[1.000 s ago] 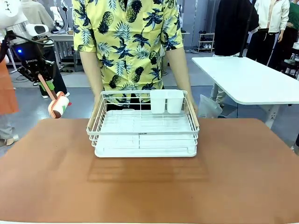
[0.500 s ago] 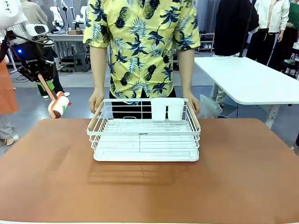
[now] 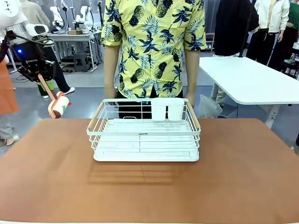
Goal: Clean the table.
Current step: Place the Lint Roller down when the Dish drying rack is positioned in the middle of the table.
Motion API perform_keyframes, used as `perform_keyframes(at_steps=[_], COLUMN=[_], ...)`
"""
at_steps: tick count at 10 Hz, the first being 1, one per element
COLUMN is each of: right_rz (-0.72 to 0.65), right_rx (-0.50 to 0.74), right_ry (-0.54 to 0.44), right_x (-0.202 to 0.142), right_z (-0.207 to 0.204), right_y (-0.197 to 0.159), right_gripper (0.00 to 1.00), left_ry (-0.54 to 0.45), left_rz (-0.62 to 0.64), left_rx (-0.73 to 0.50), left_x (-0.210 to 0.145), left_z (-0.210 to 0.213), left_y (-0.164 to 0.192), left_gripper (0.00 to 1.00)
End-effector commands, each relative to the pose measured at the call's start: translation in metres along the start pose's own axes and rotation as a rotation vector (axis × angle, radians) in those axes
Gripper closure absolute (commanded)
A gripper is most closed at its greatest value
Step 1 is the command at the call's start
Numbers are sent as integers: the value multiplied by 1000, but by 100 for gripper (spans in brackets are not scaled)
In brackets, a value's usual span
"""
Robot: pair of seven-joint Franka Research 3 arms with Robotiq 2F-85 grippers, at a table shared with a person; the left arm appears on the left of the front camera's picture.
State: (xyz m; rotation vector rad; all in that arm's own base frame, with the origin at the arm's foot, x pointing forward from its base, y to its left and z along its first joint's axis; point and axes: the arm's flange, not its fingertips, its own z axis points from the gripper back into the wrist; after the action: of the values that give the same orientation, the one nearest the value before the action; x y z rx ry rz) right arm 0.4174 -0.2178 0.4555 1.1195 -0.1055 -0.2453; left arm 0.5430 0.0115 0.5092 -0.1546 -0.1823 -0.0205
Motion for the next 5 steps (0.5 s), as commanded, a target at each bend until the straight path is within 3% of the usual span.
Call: perform_keyframes(at_steps=[1,5], right_rz=[1,1], right_rx=[-4,-4], right_ry=[-8,-8], right_x=[0,0], right_z=[0,0], right_y=[3,3], right_gripper=[0,0], left_ry=[-16,-16], left_rz=[2,2], left_rx=[10,10], left_x=[0,0], left_z=[0,0], left_y=[2,2], left_gripper=[81,81])
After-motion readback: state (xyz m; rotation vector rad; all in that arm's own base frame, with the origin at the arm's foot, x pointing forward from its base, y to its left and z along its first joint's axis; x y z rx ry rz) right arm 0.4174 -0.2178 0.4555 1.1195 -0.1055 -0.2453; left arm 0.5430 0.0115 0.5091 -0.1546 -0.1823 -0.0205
